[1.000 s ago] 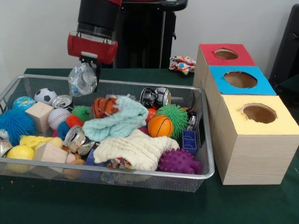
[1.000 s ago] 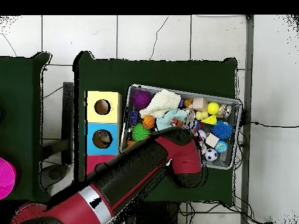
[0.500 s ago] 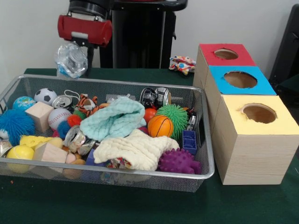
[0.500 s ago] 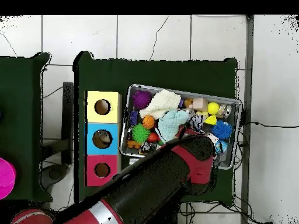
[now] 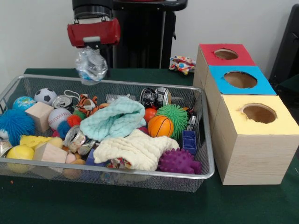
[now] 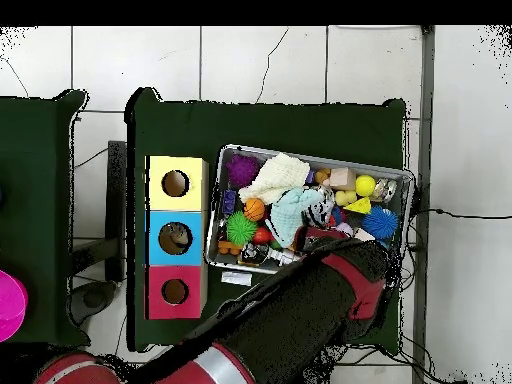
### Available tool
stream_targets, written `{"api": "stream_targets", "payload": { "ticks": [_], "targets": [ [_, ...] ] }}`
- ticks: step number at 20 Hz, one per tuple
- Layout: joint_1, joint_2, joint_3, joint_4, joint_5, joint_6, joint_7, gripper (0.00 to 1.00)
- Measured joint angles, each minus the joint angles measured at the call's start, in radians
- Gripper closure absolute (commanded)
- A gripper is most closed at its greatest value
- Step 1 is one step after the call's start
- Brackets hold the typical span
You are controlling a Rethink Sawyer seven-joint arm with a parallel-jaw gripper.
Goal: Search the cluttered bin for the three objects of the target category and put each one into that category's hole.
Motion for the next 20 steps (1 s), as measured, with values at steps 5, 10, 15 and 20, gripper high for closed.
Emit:
{"api": "stream_targets", "payload": {
  "ticks": [5,10,15,20],
  "targets": [
    [0.004,-0.014,0.031,0.001,-0.034,-0.069,0.0,1.0],
    [0.011,-0.036,0.067,0.009,-0.053,-0.111,0.0,1.0],
    [0.028,-0.08,0.101,0.038,-0.067,-0.133,0.0,1.0],
    [0.044,-0.118,0.127,0.059,-0.099,-0.143,0.0,1.0]
  ]
}}
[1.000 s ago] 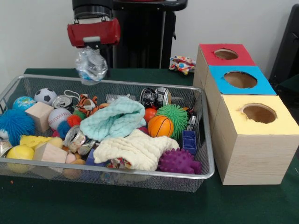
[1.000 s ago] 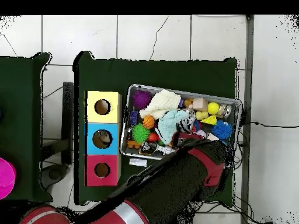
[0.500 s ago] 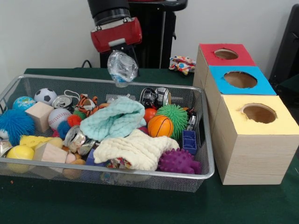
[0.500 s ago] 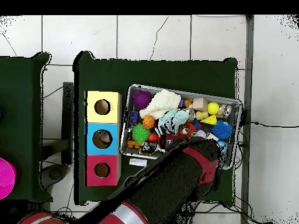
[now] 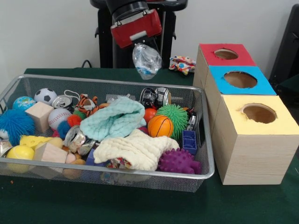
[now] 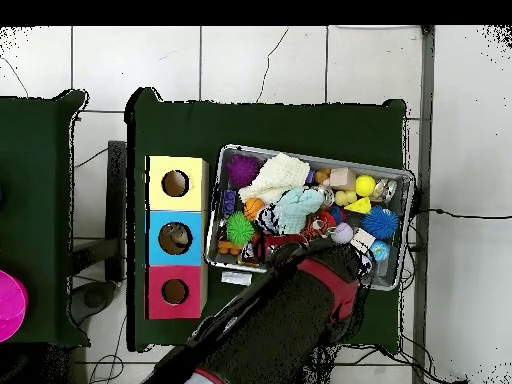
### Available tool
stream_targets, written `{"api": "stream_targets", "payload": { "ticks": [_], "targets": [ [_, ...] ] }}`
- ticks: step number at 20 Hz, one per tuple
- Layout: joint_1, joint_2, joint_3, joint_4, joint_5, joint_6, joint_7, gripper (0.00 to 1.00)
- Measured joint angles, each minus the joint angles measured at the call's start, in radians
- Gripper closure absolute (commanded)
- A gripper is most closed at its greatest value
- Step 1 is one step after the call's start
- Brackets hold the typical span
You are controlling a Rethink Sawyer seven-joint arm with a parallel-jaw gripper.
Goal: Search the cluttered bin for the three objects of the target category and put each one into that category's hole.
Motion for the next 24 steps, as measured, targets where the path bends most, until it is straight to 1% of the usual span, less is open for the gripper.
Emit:
{"api": "stream_targets", "payload": {
  "ticks": [2,3,5,6,8,11,13,14,17,18,20,23,24],
  "targets": [
    [0.012,-0.009,-0.001,0.009,-0.014,0.0,0.0,1.0],
    [0.042,-0.014,-0.006,0.022,-0.037,0.007,0.0,1.0],
    [0.062,-0.014,-0.01,0.029,-0.048,0.017,0.0,1.0],
    [0.1,-0.013,-0.017,0.041,-0.064,0.046,0.0,1.0],
    [0.136,-0.01,-0.024,0.049,-0.073,0.083,0.002,1.0],
    [0.202,0.002,-0.035,0.053,-0.083,0.174,0.009,1.0],
    [0.249,0.014,-0.04,0.053,-0.089,0.265,0.016,1.0],
    [0.272,0.022,-0.04,0.053,-0.092,0.326,0.021,1.0],
    [0.295,0.035,-0.039,0.053,-0.091,0.443,0.028,1.0],
    [0.296,0.036,-0.037,0.053,-0.091,0.473,0.028,1.0],
    [0.287,0.037,-0.035,0.053,-0.084,0.564,0.028,1.0],
    [0.268,0.035,-0.034,0.053,-0.062,0.641,0.028,1.0],
    [0.264,0.034,-0.034,0.053,-0.059,0.651,0.028,1.0]
  ]
}}
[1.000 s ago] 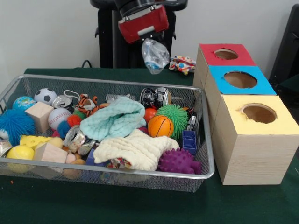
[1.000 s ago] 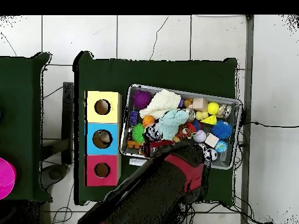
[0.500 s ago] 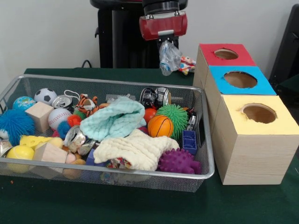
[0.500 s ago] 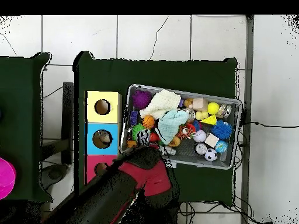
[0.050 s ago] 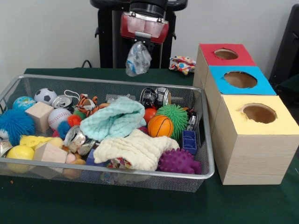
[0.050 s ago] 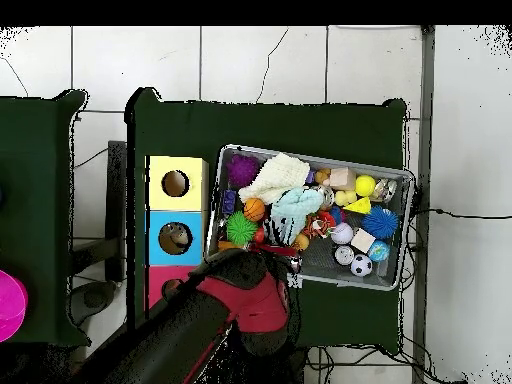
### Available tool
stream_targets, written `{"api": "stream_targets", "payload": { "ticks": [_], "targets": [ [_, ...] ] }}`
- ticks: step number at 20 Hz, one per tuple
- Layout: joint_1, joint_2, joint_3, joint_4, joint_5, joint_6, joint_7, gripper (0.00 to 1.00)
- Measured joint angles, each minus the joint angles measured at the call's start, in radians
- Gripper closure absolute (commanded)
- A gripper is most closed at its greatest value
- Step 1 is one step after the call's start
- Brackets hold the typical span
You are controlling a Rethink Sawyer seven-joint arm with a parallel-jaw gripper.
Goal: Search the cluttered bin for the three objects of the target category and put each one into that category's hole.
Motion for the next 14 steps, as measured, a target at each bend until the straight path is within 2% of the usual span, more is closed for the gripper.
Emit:
{"api": "stream_targets", "payload": {
  "ticks": [7,14],
  "targets": [
    [-0.046,-0.02,0.019,0.0,0.018,0.039,0.0,1.0],
    [-0.075,-0.041,0.083,0.0,-0.024,0.058,0.0,1.0]
  ]
}}
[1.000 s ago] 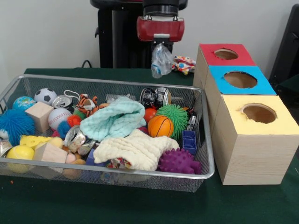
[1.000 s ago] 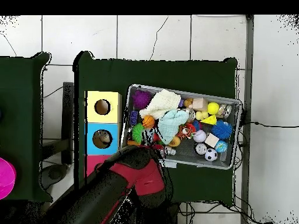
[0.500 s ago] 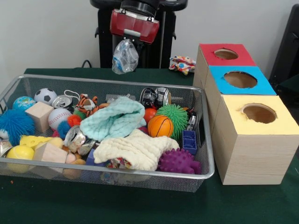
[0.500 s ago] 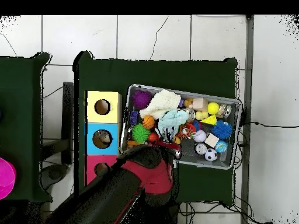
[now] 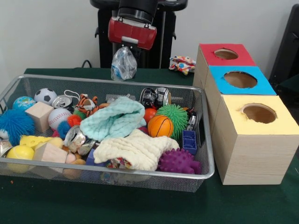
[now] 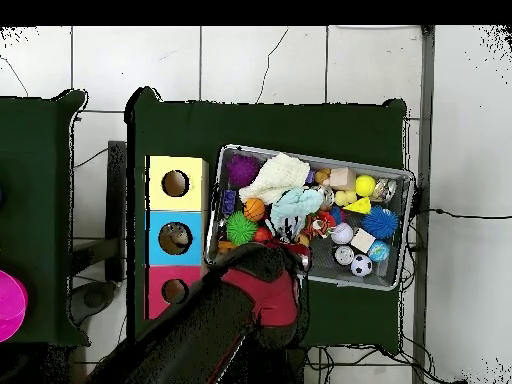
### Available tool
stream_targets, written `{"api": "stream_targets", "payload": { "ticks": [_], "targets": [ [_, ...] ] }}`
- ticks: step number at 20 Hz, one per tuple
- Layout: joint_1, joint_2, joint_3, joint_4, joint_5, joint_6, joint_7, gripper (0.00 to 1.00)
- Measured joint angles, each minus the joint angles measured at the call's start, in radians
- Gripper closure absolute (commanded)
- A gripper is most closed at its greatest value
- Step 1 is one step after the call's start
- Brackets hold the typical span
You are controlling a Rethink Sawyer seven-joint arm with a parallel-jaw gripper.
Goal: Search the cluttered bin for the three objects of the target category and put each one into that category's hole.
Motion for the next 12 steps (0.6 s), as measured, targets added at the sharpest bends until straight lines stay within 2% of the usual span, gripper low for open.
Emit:
{"api": "stream_targets", "payload": {
  "ticks": [2,4,6,9,10,12],
  "targets": [
    [0.003,0.001,0.019,-0.002,-0.048,0.01,0.013,1.0],
    [0.026,0.018,0.018,-0.008,-0.127,0.009,0.058,1.0],
    [0.077,0.049,0.01,-0.019,-0.235,0.003,0.176,1.0],
    [0.118,0.065,0.007,-0.023,-0.283,-0.012,0.297,1.0],
    [0.155,0.075,0.002,-0.025,-0.307,-0.036,0.414,1.0],
    [0.182,0.084,-0.005,-0.028,-0.321,-0.056,0.495,1.0]
  ]
}}
